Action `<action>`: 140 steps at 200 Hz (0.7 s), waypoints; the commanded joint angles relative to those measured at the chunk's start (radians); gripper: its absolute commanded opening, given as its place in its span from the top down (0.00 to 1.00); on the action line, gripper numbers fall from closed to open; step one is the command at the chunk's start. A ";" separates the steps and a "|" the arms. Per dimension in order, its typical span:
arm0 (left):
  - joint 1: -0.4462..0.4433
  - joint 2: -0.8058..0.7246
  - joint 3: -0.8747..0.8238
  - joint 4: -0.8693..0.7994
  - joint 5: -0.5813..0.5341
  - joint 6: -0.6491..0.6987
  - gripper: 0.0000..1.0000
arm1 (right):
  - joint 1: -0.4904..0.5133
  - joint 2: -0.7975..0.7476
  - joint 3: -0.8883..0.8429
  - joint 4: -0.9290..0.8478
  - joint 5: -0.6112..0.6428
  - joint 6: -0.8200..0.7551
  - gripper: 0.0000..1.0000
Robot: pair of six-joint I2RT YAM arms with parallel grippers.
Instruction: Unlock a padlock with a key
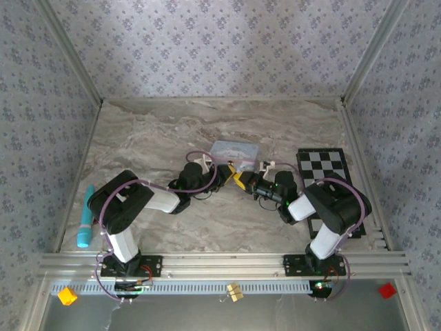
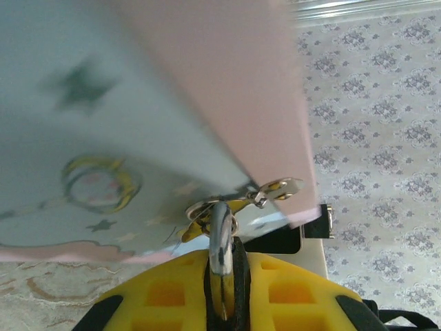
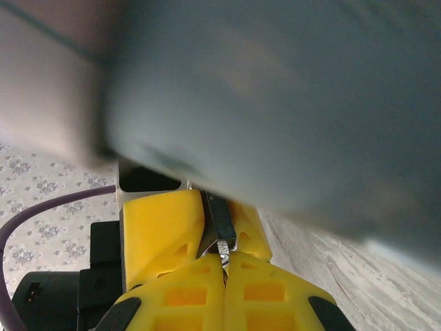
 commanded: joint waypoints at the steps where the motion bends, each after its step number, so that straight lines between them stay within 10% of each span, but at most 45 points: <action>1: -0.058 -0.003 0.034 0.066 0.154 0.003 1.00 | 0.026 0.001 0.018 0.054 0.033 -0.033 1.00; 50: -0.054 -0.017 0.018 0.018 0.138 0.024 1.00 | -0.002 0.006 -0.021 0.054 0.037 -0.052 1.00; 91: -0.043 -0.007 0.028 -0.061 0.116 0.015 1.00 | -0.011 -0.005 -0.072 0.036 0.033 -0.095 0.78; 108: -0.039 0.002 0.027 -0.078 0.102 0.004 1.00 | -0.025 -0.042 -0.090 -0.022 0.019 -0.144 0.54; 140: -0.028 0.013 0.025 -0.136 0.085 -0.016 1.00 | -0.044 -0.236 -0.107 -0.340 0.021 -0.334 0.50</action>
